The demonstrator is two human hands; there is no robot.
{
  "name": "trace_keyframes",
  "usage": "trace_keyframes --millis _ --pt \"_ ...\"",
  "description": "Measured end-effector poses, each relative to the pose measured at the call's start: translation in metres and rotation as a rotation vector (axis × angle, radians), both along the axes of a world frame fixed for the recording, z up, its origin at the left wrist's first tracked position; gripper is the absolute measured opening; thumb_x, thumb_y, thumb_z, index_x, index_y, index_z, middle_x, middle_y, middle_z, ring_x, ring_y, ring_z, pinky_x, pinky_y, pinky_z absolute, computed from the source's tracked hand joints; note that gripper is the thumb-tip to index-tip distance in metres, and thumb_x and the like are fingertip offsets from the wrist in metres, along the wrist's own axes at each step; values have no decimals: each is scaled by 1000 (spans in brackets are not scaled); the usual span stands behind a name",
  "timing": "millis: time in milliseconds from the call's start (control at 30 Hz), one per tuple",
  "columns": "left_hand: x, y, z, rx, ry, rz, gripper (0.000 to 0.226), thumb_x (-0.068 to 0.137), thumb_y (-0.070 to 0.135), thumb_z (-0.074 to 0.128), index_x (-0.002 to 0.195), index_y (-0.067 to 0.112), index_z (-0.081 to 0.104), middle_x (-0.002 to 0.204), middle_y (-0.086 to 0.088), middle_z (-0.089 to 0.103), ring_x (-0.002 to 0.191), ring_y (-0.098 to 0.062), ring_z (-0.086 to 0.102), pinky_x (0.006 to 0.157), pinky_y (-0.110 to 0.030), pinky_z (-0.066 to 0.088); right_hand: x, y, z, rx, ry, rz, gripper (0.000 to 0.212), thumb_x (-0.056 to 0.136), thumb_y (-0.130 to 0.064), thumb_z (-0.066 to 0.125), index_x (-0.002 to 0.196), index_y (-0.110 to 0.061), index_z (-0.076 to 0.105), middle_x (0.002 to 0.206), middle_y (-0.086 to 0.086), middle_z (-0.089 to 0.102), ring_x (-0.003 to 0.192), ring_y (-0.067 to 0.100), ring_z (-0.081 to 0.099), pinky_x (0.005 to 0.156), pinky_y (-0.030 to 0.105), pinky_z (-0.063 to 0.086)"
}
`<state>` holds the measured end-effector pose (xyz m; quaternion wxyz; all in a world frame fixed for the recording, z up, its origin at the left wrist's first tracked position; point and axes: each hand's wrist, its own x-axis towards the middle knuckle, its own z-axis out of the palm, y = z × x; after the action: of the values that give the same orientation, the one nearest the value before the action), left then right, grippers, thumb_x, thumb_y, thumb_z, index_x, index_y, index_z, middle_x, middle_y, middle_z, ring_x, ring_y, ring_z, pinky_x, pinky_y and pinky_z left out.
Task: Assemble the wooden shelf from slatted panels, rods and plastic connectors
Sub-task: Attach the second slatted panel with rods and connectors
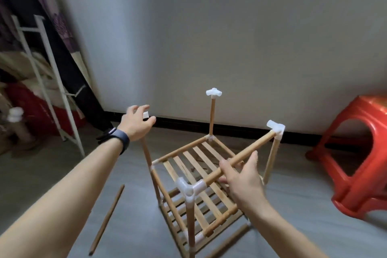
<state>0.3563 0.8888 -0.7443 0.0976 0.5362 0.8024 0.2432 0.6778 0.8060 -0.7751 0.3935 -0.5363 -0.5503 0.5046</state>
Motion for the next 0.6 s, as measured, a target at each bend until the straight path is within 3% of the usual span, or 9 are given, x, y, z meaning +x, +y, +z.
trace_keyframes --millis 33,100,233,333,400,467,533,600 --pt "-4 6 -7 -6 -57 4 56 99 39 52 150 19 41 157 -16 29 146 -31 28 120 -33 19 1 2 5 -28 28 24 90 98 -30 62 157 -25 -5 92 2 72 82 19 75 79 43 61" --pt "-9 9 -18 80 -138 -1 46 102 26 49 146 13 47 152 -19 35 144 -26 31 118 -29 20 6 9 13 -67 79 54 73 99 -21 60 153 -18 11 78 9 73 69 23 75 60 35 61" --pt "-11 -14 -21 121 -125 38 29 102 33 47 125 24 62 119 -12 52 121 -30 53 106 -36 37 25 19 18 -35 13 17 31 95 -12 58 119 -8 38 63 8 68 51 23 65 51 39 58" --pt "-6 -52 -20 81 -33 63 25 99 42 49 111 31 67 98 -2 55 107 -30 58 96 -38 41 42 33 26 -57 -15 39 23 94 -8 61 108 -1 44 63 12 63 46 20 54 49 32 49" --pt "0 -82 -16 121 -88 74 25 88 52 51 95 36 68 88 3 63 95 -24 62 87 -37 46 50 47 30 -9 -89 33 16 97 -15 62 104 -3 54 76 15 71 53 21 59 55 36 53" --pt "8 -108 -10 167 -300 62 23 86 51 62 90 30 71 80 3 72 82 -17 70 74 -31 50 56 63 30 62 -148 -28 13 98 -24 63 100 -12 63 85 10 75 67 24 68 67 42 60" --pt "15 -128 -4 133 -429 17 13 91 37 69 91 26 74 77 1 75 69 -9 72 65 -26 53 59 68 33 118 -199 -79 26 96 -37 64 111 -16 66 93 0 74 81 14 72 75 33 59" --pt "18 -144 -3 80 -481 -40 20 83 45 72 94 29 76 80 0 75 66 -10 70 65 -30 57 58 54 33 95 -161 -123 46 95 -51 60 126 -17 59 111 -4 66 101 14 64 79 30 49"
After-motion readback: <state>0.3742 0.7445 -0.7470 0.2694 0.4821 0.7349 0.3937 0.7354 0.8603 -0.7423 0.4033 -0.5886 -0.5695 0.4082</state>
